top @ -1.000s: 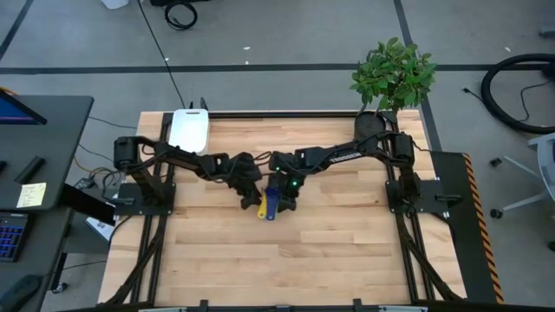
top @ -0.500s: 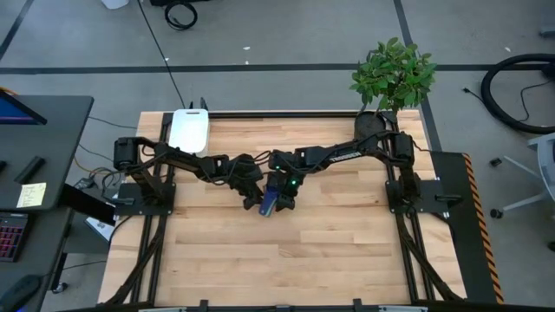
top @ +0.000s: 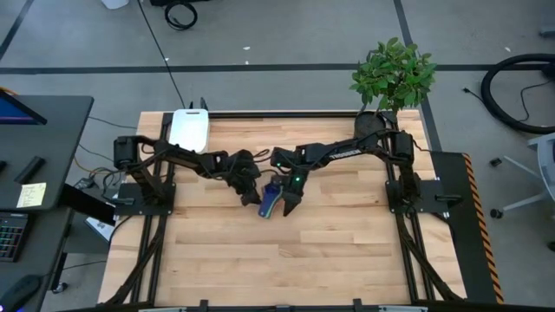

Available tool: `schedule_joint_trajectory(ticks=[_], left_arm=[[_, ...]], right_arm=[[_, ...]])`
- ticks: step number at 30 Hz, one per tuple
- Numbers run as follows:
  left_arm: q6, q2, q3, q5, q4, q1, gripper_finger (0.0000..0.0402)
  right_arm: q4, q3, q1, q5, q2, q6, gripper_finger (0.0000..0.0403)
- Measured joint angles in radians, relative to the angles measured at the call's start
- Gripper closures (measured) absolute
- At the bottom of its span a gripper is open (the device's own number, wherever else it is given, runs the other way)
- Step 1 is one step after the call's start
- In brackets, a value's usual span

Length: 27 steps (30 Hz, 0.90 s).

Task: Nest measuring cups in basket
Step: Put the nested measuring cups into the white bin

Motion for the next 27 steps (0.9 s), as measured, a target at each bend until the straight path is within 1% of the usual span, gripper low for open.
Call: schedule_joint_trajectory(ticks=[3, 5, 7, 11, 13, 17, 22, 27], left_arm=[[-0.001, -0.005, 0.0, 0.042, -0.049, 0.041, 0.0178], [0.018, -0.014, 0.0, 0.09, -0.083, 0.075, 0.0178], [0.036, -0.022, 0.0, 0.175, -0.124, 0.112, 0.0178], [0.021, -0.035, 0.0, 0.402, -0.141, 0.185, 0.0178], [-0.007, -0.035, 0.0, 0.46, -0.149, 0.202, 0.0178], [-0.015, -0.035, 0.0, 0.481, -0.16, 0.181, 0.0178], [-0.071, -0.035, 0.0, 0.395, -0.158, 0.126, 0.0178], [-0.086, -0.035, 0.0, 0.388, -0.147, 0.115, 0.0178]], right_arm=[[-0.058, 0.0, 0.002, -0.019, 0.0, -0.06, 0.028], [-0.111, 0.0, 0.007, -0.021, 0.0, -0.103, 0.0281], [-0.173, 0.0, 0.013, -0.016, 0.0, -0.148, 0.0281], [-0.255, 0.0, 0.021, -0.029, 0.0, -0.214, 0.028], [-0.271, 0.0, 0.023, -0.029, 0.0, -0.234, 0.028], [-0.276, 0.0, 0.024, -0.03, 0.0, -0.248, 0.0282], [-0.282, 0.0, 0.024, -0.032, 0.0, -0.248, 0.0281], [-0.29, 0.0, 0.024, -0.036, 0.0, -0.252, 0.0283]])
